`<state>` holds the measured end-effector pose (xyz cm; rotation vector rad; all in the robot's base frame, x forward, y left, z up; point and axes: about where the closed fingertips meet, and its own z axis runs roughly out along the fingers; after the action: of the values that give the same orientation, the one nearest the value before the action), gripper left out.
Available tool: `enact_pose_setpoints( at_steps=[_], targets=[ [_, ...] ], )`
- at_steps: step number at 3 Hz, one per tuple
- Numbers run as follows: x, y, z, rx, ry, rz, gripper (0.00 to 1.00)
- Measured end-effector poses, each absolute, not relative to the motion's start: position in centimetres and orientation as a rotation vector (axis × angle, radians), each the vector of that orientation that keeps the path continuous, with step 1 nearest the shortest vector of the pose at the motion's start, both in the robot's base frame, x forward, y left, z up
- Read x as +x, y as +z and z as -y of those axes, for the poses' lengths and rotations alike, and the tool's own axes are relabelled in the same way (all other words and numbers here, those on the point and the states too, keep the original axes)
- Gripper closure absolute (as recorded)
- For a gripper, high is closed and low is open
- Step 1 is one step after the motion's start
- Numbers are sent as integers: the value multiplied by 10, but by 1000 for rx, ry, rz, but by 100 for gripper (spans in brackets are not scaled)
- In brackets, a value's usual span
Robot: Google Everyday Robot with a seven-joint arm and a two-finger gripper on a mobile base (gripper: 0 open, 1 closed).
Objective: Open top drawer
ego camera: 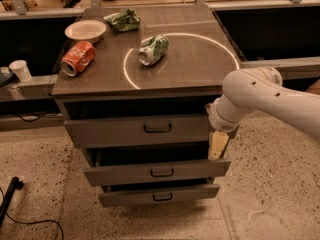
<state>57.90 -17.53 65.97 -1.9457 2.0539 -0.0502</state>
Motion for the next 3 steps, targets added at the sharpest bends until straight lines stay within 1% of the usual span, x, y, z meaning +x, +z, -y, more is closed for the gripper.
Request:
enact_pose_setpoints(
  at_steps=[1,2,3],
  targets=[
    [587,654,174,-1959,-3,-2073,22],
    [574,657,171,-1993,14,-2060,22],
    [554,653,170,-2017,48,-2059,27]
  ],
)
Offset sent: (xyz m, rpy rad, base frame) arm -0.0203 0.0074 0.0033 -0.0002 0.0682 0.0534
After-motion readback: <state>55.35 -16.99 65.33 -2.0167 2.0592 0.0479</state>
